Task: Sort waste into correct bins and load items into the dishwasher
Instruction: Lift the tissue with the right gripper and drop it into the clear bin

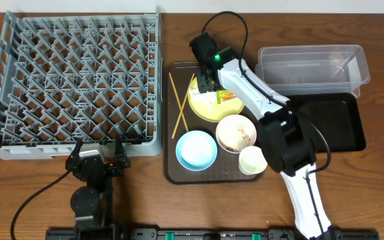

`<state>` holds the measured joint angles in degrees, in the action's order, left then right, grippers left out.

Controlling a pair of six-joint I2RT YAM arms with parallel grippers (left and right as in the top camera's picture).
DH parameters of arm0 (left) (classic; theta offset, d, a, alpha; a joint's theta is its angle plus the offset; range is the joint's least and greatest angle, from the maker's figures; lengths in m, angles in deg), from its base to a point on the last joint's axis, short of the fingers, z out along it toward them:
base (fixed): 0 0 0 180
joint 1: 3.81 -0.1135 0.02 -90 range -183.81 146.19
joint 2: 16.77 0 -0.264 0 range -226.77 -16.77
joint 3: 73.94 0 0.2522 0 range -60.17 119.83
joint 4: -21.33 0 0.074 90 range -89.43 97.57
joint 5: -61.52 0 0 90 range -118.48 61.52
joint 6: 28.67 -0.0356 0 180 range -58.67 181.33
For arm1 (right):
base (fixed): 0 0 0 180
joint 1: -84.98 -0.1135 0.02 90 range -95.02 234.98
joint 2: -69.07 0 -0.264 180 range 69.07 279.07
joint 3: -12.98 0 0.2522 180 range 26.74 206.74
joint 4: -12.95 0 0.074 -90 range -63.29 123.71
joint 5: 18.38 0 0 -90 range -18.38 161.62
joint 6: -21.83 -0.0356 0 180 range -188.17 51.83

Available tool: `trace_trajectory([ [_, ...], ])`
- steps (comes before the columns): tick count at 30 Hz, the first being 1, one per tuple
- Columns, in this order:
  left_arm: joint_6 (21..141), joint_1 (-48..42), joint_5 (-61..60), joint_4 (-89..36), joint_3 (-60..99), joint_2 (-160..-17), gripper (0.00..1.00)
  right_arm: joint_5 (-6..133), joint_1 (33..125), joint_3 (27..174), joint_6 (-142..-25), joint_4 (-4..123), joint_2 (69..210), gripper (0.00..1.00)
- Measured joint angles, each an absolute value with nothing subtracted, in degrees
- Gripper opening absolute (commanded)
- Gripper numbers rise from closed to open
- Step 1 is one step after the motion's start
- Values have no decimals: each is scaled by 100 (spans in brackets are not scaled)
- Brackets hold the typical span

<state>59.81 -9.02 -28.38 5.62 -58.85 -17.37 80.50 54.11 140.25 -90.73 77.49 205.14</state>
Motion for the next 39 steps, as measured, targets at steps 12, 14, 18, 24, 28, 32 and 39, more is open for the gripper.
trace_trajectory([
  [12, 5981, -902, -2838, 562, -5885, -1737, 94, 7980, 5415, 14027, -9137, 7743, 20606, 1],
  [14, 5981, -902, -2838, 562, -5885, -1737, 94, 7867, 5439, 14038, -9137, 7767, 20584, 1],
  [18, 5981, -902, -2840, 562, -5885, -1737, 94, 7665, 5579, 14038, -9134, 7811, 20243, 1],
  [24, 5981, -902, -2838, 562, -5885, -1737, 94, 7582, 6090, 14132, -9134, 8071, 19041, 1],
  [28, 5981, -902, -2838, 562, -5885, -1737, 94, 7591, 6567, 14255, -9134, 8267, 18431, 1],
  [32, 5981, -902, -2838, 562, -5885, -1737, 94, 7591, 7052, 14289, -9132, 8416, 18307, 1],
  [39, 5981, -902, -2838, 562, -5885, -1737, 94, 7593, 7787, 13900, -9121, 8381, 18385, 1],
])
